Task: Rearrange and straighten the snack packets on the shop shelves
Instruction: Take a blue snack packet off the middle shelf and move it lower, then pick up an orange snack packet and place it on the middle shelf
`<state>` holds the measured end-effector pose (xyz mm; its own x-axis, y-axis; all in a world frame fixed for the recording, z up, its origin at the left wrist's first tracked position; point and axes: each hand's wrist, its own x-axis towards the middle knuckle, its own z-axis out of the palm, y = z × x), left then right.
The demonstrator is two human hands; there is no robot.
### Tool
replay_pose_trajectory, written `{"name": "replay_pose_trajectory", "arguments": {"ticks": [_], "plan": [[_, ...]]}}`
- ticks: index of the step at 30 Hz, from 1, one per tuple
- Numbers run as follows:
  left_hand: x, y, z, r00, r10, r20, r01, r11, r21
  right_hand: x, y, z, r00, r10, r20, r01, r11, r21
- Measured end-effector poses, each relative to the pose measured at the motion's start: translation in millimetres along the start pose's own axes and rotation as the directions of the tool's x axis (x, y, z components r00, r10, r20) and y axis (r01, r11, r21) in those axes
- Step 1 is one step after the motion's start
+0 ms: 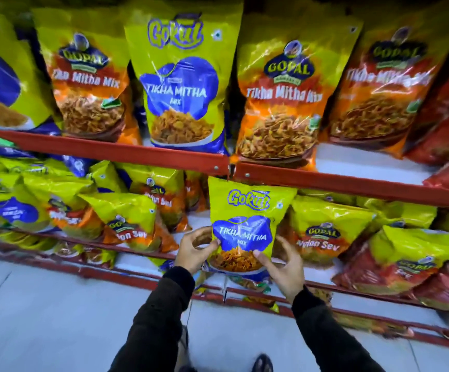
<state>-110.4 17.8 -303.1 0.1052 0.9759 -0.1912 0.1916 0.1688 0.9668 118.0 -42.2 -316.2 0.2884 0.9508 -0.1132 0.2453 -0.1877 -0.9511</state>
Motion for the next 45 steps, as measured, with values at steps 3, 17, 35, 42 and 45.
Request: {"name": "replay_pose_trajectory", "arguments": {"ticks": [3,17,35,42,45], "plan": [[23,-17,-2,0.998,-0.063,-0.002,0.063,0.997,-0.048,24,12,21,0.996,0.089,0.022,-0.088,0.995,-0.044],[81,-58,14,0.967,-0.254,-0.002,0.254,0.967,0.012,78,20,54,0.944,0.279,0.176,-0.250,0.953,-0.171],[17,93,-36,0.638,0.687,-0.347,-0.455,0.701,0.549,30,-163,62,0.659,-0.751,0.023,0.728,0.631,-0.269],[36,197,-103,0.430,0.822,-0.374,-0.509,0.563,0.651,54,-277,95,0.543,-0.833,-0.106,0.803,0.552,-0.224],[46,221,-133,0.391,0.840,-0.378,-0.524,0.540,0.658,61,-309,116,0.558,-0.823,-0.107,0.798,0.567,-0.205]]}}
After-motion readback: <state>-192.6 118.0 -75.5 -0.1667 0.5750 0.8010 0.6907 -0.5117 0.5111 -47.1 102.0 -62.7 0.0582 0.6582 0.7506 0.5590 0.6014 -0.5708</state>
